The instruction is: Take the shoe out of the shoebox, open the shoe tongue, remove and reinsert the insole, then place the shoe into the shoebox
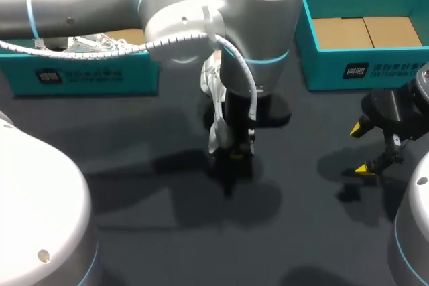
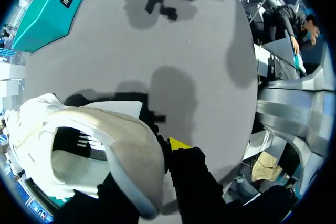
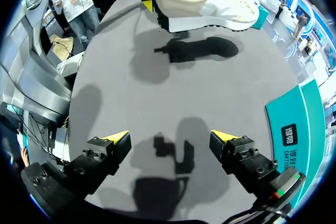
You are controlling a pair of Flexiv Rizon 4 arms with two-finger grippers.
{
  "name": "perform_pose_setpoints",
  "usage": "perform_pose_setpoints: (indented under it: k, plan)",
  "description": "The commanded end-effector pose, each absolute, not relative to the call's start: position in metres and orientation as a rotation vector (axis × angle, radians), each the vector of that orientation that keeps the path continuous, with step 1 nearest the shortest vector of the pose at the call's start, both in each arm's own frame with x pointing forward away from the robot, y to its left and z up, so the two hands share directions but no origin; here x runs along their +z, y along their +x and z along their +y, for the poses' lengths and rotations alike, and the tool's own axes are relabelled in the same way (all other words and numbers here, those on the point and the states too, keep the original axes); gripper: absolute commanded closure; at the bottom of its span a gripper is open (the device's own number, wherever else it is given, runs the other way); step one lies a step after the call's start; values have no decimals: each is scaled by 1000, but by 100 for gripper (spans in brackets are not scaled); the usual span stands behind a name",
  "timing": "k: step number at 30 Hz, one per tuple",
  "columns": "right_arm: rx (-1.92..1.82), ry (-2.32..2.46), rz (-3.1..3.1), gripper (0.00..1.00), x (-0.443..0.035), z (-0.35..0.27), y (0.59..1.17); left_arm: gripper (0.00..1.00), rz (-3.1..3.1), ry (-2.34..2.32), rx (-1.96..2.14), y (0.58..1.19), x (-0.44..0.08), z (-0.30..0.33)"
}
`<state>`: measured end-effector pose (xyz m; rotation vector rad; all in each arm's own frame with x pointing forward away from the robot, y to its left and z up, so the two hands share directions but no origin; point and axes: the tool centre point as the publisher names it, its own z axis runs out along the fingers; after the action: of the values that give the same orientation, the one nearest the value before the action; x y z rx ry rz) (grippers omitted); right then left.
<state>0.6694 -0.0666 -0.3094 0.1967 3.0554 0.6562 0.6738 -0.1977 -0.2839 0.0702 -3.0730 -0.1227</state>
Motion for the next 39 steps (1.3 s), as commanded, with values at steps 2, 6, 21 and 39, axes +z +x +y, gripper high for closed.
perform_pose_setpoints:
  k: [2,6,21,39]
  plan:
    - [654,197,3053,0,-309,-67,668,100,-3067,40,-91,693,-219,-163]
    - [654,197,3053,0,-309,-67,668,100,-3070,-10,-66,701,-201,-157]
    - [654,197,3053,0,-309,-67,668,100,-3070,-10,-66,701,-201,-157]
    - [654,197,3053,0,-309,-67,668,100,-3003,97,14,744,-138,-105]
